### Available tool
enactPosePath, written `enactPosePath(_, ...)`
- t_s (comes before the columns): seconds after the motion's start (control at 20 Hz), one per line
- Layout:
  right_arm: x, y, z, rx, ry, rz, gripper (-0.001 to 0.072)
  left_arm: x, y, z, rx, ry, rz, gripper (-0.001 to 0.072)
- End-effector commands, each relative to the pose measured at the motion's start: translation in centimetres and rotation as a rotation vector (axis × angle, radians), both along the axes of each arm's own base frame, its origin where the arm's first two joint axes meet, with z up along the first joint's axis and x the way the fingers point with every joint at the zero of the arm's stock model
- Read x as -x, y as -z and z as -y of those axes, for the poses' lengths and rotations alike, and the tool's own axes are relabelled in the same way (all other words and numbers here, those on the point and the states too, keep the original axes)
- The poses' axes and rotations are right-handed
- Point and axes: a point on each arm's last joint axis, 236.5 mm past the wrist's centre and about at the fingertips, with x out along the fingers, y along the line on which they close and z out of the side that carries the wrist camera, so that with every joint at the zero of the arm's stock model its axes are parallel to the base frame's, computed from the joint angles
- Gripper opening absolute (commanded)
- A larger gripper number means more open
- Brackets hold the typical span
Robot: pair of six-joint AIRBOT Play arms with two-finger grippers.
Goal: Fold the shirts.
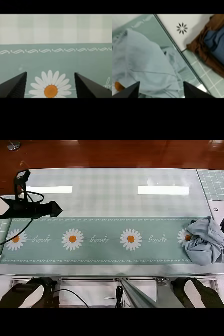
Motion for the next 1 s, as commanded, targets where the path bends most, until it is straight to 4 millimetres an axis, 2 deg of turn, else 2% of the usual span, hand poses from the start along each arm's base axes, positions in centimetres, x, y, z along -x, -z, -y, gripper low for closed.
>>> enactPosePath(0.0,1.6,5.3,0.9,-0.075,0.064,-0.073,0.0615,0.3,0.8,0.6,-0.002,0.021,-0.017,0.0702)
enactPosePath(0.25,1.7,11.0,0.7,-0.170,0.057,-0.228,0.0611,0.2,1.9,0.6,-0.003,0.020,-0.050,0.0702)
enactPosePath(0.3,1.7,11.7,0.4,-0.191,0.046,-0.246,0.0534,0.2,2.2,0.6,-0.003,0.020,-0.060,0.0702)
enactPosePath(0.35,1.3,12.1,-0.4,-0.226,0.014,-0.244,0.0203,0.3,2.5,0.7,-0.001,0.015,-0.074,0.0702)
enactPosePath(0.4,0.3,11.9,-1.3,-0.261,-0.011,-0.206,0.0040,0.3,2.7,0.6,-0.002,0.016,-0.081,0.0702)
enactPosePath(0.45,-1.4,11.0,-2.1,-0.297,-0.031,-0.142,0.0034,0.3,2.6,0.5,-0.006,0.019,-0.079,0.0702)
enactPosePath(0.5,-3.5,9.3,-2.7,-0.324,-0.051,-0.059,0.0034,0.3,2.2,0.2,-0.019,0.025,-0.079,0.0702)
enactPosePath(0.55,-6.0,6.5,-3.0,-0.337,-0.071,0.049,0.0035,0.3,1.4,-0.2,-0.018,0.018,-0.086,0.0702)
enactPosePath(0.6,-9.1,2.3,-3.4,-0.336,-0.100,0.201,0.0035,0.3,0.4,-0.7,-0.016,0.009,-0.085,0.0702)
enactPosePath(0.7,-14.1,-8.7,-4.4,-0.298,-0.174,0.539,0.0034,0.6,-1.9,-1.3,-0.003,0.001,-0.048,0.0702)
enactPosePath(0.75,-15.4,-14.8,-5.6,-0.255,-0.242,0.683,0.0034,1.0,-2.9,-1.0,0.009,0.008,-0.018,0.0702)
enactPosePath(0.85,-15.3,-24.5,-8.6,-0.152,-0.375,0.856,0.0034,2.6,-3.7,0.2,0.032,0.031,0.018,0.0702)
enactPosePath(0.95,-14.0,-32.0,-12.4,-0.079,-0.507,0.986,0.0034,4.4,-3.0,1.0,0.033,0.059,0.017,0.0702)
